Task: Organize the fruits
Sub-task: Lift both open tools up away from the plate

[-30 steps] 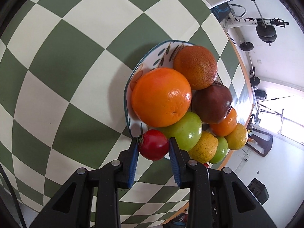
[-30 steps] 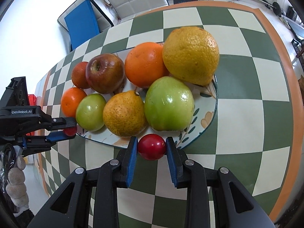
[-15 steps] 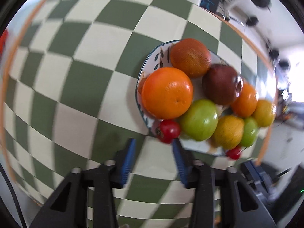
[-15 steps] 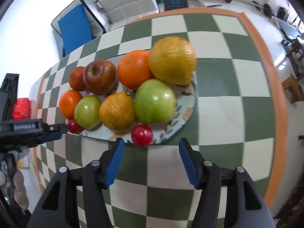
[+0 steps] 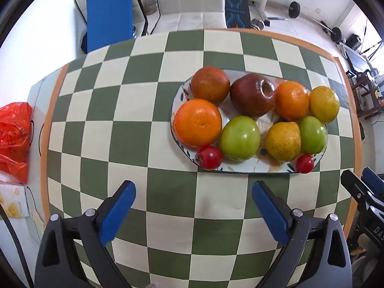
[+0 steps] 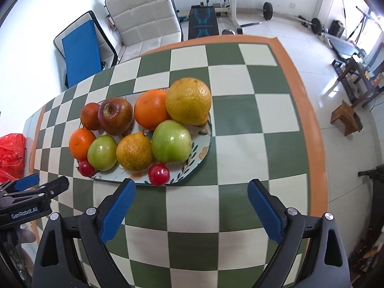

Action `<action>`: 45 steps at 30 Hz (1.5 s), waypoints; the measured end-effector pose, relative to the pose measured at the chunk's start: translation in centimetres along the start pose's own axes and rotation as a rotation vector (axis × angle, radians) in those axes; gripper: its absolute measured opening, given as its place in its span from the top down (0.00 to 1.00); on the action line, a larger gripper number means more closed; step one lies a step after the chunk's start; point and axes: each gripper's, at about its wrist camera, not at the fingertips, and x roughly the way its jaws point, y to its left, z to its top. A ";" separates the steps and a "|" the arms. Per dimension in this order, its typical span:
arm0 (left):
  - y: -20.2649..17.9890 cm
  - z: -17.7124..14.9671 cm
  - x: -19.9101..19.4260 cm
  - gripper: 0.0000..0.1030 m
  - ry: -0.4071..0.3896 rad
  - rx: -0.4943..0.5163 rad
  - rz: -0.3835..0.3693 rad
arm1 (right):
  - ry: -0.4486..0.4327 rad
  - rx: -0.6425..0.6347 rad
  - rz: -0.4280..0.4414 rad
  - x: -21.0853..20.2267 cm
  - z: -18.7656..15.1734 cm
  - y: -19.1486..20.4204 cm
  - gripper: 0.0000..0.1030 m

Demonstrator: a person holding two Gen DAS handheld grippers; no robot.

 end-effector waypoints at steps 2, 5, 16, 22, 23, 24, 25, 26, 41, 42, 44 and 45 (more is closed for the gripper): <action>0.4 0.1 -0.3 0.04 -0.007 -0.003 0.002 | -0.013 -0.005 -0.015 -0.4 0.1 0.2 0.06; 0.5 -0.3 -1.2 0.04 -0.019 -0.007 0.000 | -0.039 -0.016 -0.042 -1.4 0.0 0.4 0.05; 0.7 -3.1 -7.6 0.04 -0.151 -0.017 0.002 | -0.133 -0.034 -0.058 -8.2 -1.9 1.1 0.05; 0.8 -5.7 -12.5 0.04 -0.233 -0.012 -0.021 | -0.202 -0.038 -0.048 -14.1 -4.3 1.4 0.05; 0.8 -6.2 -13.4 0.04 -0.247 -0.012 -0.028 | -0.214 -0.044 -0.048 -15.2 -4.7 1.5 0.05; 0.9 -6.7 -14.2 0.04 -0.261 -0.011 -0.033 | -0.228 -0.047 -0.049 -16.3 -5.2 1.6 0.05; 0.9 -7.2 -15.0 0.04 -0.274 -0.008 -0.036 | -0.239 -0.051 -0.047 -17.3 -5.6 1.8 0.05; 1.0 -7.7 -15.9 0.04 -0.286 -0.005 -0.041 | -0.251 -0.056 -0.047 -18.4 -6.1 2.0 0.05; 2.6 -13.4 -26.9 0.04 -0.459 0.016 -0.090 | -0.409 -0.062 -0.008 -31.9 -12.7 4.4 0.05; 2.6 -13.7 -27.6 0.04 -0.468 0.019 -0.094 | -0.419 -0.059 -0.003 -32.7 -13.1 4.6 0.05; 2.8 -14.2 -28.3 0.04 -0.476 0.019 -0.102 | -0.433 -0.061 0.003 -34.1 -13.7 5.0 0.05; 2.9 -14.6 -28.9 0.04 -0.482 0.018 -0.104 | -0.441 -0.060 0.008 -34.8 -14.0 5.1 0.05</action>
